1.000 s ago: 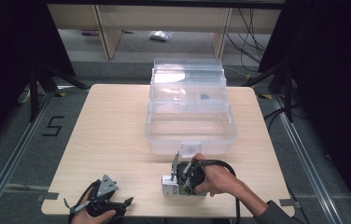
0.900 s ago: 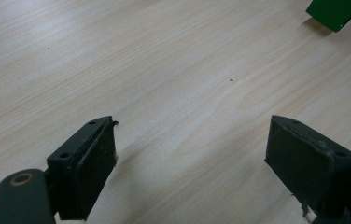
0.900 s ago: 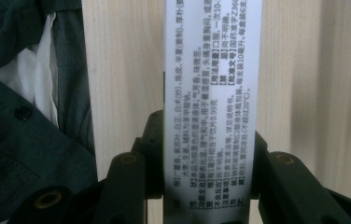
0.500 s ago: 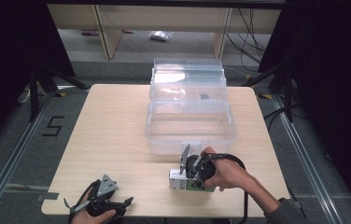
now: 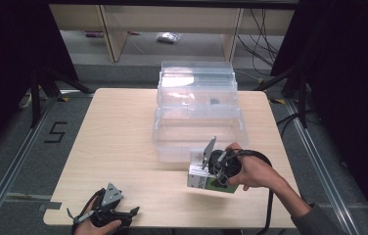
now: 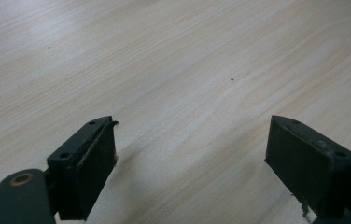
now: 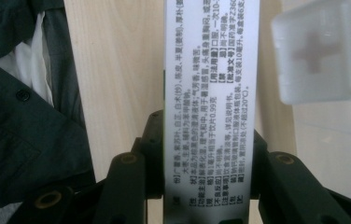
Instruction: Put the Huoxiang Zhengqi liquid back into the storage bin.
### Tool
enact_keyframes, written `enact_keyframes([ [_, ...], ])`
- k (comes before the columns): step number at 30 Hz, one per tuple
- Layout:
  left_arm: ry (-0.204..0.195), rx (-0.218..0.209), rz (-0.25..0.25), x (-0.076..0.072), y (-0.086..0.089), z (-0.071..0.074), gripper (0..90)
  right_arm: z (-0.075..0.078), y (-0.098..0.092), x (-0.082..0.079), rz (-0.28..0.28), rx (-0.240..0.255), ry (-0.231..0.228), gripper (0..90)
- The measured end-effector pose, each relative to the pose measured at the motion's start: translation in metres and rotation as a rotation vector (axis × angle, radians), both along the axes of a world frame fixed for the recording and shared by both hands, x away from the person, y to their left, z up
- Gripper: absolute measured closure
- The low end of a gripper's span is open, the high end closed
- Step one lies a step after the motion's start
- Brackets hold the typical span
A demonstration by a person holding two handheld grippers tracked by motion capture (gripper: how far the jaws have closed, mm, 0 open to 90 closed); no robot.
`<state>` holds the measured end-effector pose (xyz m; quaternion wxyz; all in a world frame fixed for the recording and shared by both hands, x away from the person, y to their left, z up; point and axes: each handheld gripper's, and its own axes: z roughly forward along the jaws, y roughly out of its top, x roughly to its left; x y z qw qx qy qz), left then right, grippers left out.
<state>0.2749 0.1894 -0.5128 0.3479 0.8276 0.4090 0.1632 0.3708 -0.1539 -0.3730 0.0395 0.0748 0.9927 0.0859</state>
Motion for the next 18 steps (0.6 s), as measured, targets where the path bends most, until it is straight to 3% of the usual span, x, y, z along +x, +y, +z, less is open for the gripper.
enact_keyframes([
  [1,0.003,0.009,-0.007,0.000,0.001,0.000,15.6,0.004,-0.002,-0.001,-0.039,-0.003,0.009,64.3],
  [2,0.014,0.014,-0.012,0.000,0.001,0.001,15.6,0.006,-0.005,0.001,-0.028,0.014,0.006,64.3],
  [8,0.008,0.001,-0.013,0.000,0.000,0.000,15.6,0.026,-0.016,0.009,-0.059,0.011,-0.008,64.4],
  [9,0.004,0.000,0.001,0.000,0.000,-0.001,15.6,0.029,-0.019,0.012,-0.041,0.025,-0.012,64.4],
  [11,0.003,0.000,0.003,0.000,0.000,0.000,15.6,0.036,-0.021,0.012,-0.085,0.012,-0.011,64.4],
  [18,0.011,0.001,-0.004,0.000,0.000,0.000,15.6,0.055,-0.025,0.023,-0.071,0.020,-0.030,64.4],
])
